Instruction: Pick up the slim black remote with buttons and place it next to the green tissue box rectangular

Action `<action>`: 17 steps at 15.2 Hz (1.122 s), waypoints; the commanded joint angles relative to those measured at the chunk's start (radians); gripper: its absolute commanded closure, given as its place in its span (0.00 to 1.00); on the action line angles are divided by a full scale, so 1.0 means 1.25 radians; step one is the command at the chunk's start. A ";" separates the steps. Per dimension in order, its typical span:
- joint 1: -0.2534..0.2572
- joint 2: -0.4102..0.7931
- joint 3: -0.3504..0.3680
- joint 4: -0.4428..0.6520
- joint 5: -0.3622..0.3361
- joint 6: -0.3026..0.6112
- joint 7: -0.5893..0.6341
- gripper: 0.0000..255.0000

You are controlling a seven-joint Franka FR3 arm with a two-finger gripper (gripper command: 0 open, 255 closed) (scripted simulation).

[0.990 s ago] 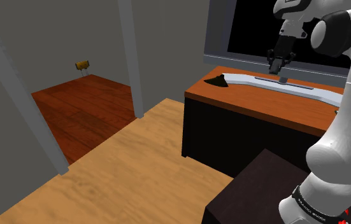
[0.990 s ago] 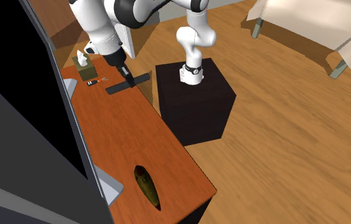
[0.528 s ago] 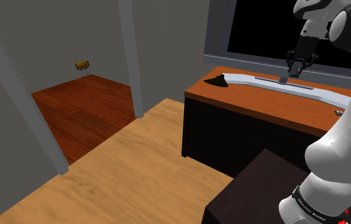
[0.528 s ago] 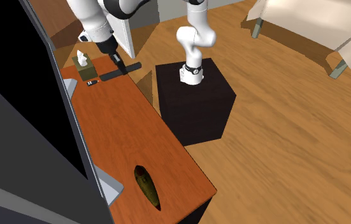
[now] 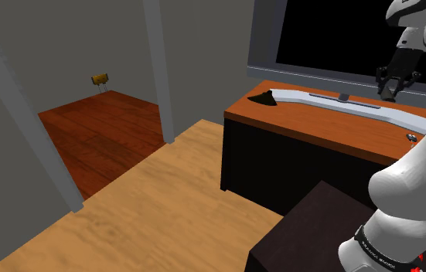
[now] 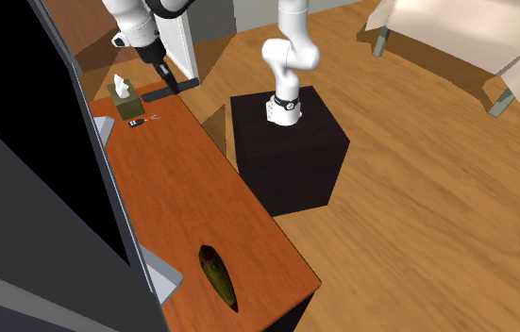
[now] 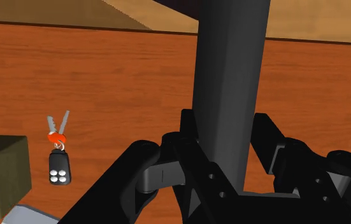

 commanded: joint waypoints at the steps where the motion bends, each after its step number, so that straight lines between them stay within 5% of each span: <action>1: -0.021 -0.001 -0.016 0.002 -0.007 -0.005 -0.038 1.00; 17: -0.217 0.084 -0.143 0.078 -0.011 -0.022 -0.359 1.00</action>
